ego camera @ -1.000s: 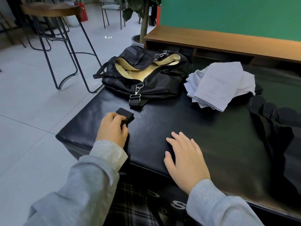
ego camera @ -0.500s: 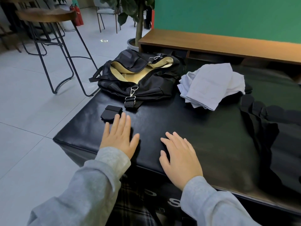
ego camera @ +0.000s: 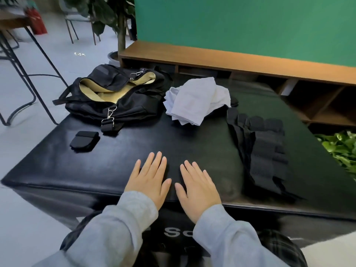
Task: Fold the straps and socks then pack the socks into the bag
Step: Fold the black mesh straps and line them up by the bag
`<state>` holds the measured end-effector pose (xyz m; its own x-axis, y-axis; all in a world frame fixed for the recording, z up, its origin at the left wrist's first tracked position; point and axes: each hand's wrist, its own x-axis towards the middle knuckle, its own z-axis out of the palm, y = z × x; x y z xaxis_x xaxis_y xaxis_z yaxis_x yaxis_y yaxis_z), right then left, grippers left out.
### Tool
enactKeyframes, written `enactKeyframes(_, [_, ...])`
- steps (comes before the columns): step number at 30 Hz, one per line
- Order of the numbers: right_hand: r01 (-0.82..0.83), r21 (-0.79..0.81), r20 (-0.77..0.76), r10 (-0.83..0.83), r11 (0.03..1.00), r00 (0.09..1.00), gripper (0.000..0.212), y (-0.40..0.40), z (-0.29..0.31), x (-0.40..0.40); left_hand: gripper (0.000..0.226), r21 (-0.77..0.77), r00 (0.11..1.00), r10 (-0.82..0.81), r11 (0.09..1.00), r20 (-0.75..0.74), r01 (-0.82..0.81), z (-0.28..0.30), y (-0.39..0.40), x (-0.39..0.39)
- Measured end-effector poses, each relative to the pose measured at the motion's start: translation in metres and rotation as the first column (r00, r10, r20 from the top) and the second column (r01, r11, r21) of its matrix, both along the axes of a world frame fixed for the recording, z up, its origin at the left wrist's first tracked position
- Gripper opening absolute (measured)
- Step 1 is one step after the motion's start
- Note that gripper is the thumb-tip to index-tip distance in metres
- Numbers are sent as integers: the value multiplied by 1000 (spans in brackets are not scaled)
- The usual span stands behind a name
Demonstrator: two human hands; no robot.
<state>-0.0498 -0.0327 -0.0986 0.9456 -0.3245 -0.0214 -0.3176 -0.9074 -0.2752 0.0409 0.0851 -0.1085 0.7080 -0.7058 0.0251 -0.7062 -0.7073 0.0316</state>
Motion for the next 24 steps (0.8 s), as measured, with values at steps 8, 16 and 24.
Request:
enactKeyframes(8, [195,236,483,-289,952,826,26,-38,30,-49,73,36,994,-84,996,71,82,-3,-31,-24])
enactKeyframes(16, [487,129,613,-456,864,645,36,-80,32,-87,53,-20,981,-166,985,104,169,-15,-39,-28])
enactKeyframes(24, [493,35,125,-493,869,861,74,-85,28,-92,72,41,988,-150,988,44,148,-12,-37,-27])
